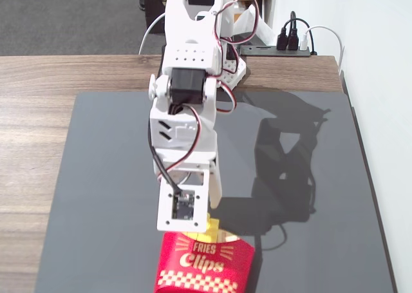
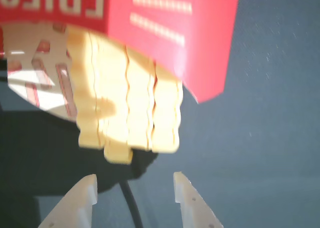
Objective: Grab a fry
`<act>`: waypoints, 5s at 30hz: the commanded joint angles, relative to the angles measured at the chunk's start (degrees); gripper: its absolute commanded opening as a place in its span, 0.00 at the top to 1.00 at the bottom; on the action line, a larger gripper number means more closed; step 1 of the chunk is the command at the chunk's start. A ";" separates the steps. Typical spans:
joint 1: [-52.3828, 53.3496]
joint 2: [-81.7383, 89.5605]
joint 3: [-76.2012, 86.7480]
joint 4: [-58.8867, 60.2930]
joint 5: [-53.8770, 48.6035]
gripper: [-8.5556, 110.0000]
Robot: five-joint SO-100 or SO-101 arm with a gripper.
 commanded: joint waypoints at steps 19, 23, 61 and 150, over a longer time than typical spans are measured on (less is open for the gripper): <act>-1.14 -7.03 -8.79 -2.64 1.23 0.76; -1.23 -7.29 -9.23 -2.46 1.49 0.79; -3.25 -6.86 -17.67 3.96 8.70 0.92; -2.90 24.35 27.42 0.00 4.04 0.92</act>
